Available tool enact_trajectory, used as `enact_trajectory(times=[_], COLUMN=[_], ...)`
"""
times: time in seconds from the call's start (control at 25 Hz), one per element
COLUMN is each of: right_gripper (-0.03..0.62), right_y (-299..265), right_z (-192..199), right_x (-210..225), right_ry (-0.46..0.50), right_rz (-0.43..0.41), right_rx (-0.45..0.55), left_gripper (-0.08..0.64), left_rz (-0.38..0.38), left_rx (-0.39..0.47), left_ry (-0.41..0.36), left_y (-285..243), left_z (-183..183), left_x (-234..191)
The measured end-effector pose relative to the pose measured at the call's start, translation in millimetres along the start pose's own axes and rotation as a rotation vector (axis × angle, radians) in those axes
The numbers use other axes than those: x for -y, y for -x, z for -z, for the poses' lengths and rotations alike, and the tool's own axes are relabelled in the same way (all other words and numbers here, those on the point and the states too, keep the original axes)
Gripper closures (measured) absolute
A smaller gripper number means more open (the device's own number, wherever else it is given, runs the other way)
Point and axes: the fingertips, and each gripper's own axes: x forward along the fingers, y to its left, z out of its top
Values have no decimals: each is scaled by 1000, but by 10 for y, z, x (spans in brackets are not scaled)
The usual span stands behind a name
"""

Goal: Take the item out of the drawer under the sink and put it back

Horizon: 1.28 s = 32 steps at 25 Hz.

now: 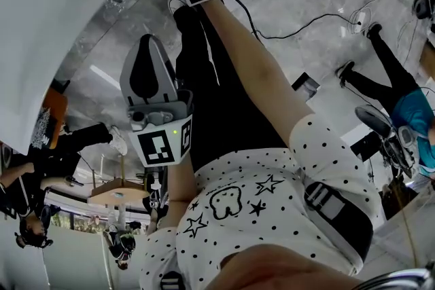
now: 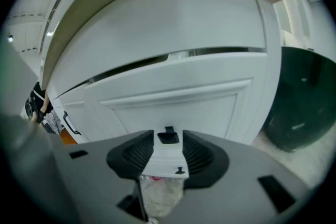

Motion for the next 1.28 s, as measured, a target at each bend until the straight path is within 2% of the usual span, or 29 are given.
enact_trajectory(times=[0.52, 0.76, 1.28], right_gripper=[436, 434, 442], right_y=[-181, -274, -86], right_z=[23, 80, 143], right_x=[13, 45, 31], right_ry=[42, 69, 110], right_rz=[15, 40, 52], right_rx=[2, -38, -34], left_gripper=[557, 557, 557], left_rz=[-10, -10, -12], left_rx=[-20, -25, -21], left_ry=[5, 8, 20], left_y=[18, 23, 71], left_z=[30, 49, 40], left_x=[-97, -107, -134])
